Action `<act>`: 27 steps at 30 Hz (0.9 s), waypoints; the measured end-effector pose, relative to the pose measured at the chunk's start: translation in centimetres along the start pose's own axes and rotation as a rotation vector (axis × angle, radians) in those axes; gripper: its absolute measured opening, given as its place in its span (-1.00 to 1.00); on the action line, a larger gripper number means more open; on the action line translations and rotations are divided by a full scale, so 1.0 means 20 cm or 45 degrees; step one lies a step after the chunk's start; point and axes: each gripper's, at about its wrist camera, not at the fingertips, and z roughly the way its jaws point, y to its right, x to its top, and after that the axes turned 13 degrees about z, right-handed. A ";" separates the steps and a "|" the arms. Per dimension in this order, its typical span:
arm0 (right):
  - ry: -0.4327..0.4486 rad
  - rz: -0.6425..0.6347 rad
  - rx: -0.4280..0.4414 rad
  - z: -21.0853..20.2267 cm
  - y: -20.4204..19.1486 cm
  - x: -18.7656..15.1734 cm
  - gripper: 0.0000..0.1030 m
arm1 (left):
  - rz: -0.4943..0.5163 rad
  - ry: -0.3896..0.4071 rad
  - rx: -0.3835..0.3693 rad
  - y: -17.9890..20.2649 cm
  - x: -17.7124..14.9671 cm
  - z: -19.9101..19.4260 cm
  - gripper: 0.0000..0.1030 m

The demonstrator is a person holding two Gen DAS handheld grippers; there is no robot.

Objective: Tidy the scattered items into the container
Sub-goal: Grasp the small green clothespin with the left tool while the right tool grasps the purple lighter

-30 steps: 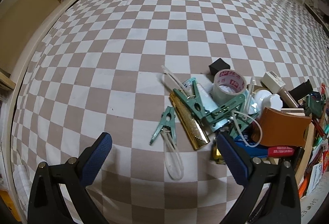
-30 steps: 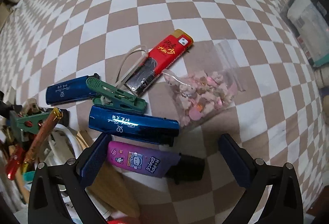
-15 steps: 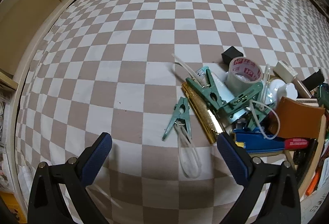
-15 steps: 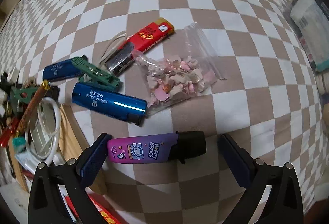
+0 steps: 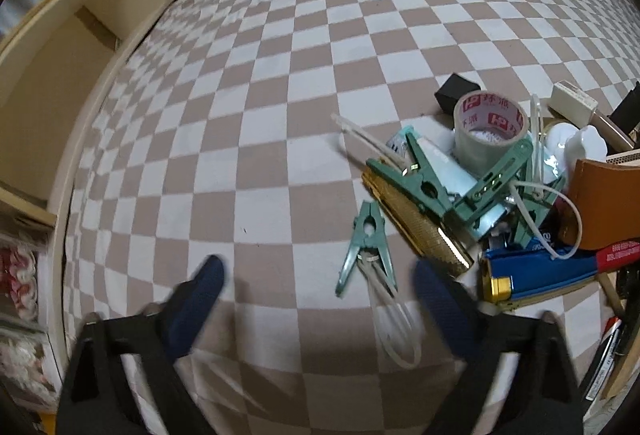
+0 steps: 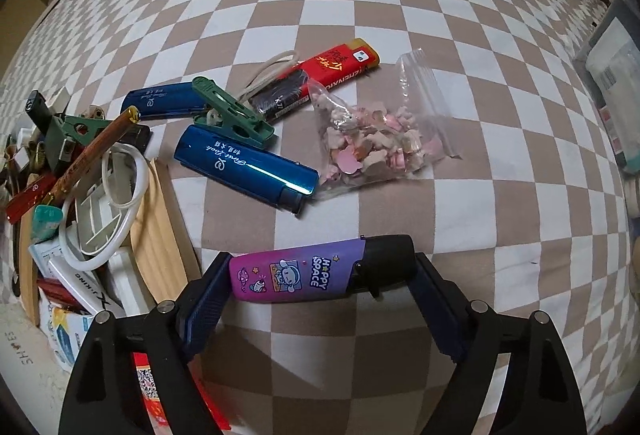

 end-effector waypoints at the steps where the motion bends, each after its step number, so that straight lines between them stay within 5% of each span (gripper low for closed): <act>1: -0.001 -0.005 0.001 0.00 0.00 0.00 0.68 | 0.007 -0.002 -0.007 0.01 0.00 0.01 0.44; 9: -0.002 -0.009 0.007 -0.02 0.04 -0.04 0.68 | 0.047 -0.014 -0.151 0.03 0.06 0.07 -0.40; 16: 0.002 -0.028 0.033 -0.06 0.06 -0.11 0.68 | 0.009 -0.022 -0.211 0.12 -0.01 -0.02 -0.42; 27: -0.051 -0.003 0.060 -0.13 0.12 -0.28 0.68 | -0.086 -0.089 -0.230 0.02 -0.02 0.02 -0.42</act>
